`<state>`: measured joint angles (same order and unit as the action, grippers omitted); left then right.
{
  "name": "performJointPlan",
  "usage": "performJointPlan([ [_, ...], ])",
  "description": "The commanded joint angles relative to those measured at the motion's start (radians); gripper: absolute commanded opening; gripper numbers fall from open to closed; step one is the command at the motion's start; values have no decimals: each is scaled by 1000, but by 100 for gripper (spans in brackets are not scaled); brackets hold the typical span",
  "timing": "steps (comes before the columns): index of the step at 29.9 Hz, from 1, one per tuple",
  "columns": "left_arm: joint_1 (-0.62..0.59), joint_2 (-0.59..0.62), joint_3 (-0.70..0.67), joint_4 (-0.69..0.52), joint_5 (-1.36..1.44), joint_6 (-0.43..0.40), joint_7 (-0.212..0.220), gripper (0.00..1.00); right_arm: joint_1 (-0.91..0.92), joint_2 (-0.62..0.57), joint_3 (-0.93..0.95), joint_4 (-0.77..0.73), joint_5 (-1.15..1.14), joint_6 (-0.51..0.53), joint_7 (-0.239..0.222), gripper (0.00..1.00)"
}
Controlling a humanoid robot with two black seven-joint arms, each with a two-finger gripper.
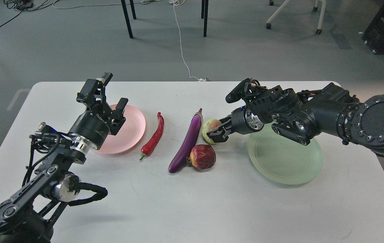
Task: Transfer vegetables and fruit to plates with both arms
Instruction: 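Carry the fig onto the pale green plate and release it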
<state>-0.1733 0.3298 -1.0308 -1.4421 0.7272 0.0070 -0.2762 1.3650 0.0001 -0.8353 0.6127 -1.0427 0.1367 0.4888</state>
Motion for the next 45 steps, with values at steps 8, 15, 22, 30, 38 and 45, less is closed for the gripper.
performJointPlan([
  [8, -2, 2, -5, 0, 0, -1, 0, 98, 172, -144, -5, 140, -2, 8, 0, 39],
  [15, -2, 2, -5, -1, 0, -1, 0, 98, 247, -399, -73, 295, -172, 8, 0, 39],
  [22, -2, -2, -3, -1, 1, -1, 0, 98, 177, -537, -91, 332, -221, 3, 0, 40],
  [30, -3, 0, -3, -8, 1, -1, 0, 98, 108, -526, -54, 328, -220, -15, 0, 58],
  [38, -3, 0, -2, -9, 1, -1, 0, 98, 109, -531, -48, 331, -218, -31, 0, 94],
  [45, -3, 3, 1, -9, 3, -2, 0, 98, 187, -526, 54, 435, -153, -23, 0, 96],
])
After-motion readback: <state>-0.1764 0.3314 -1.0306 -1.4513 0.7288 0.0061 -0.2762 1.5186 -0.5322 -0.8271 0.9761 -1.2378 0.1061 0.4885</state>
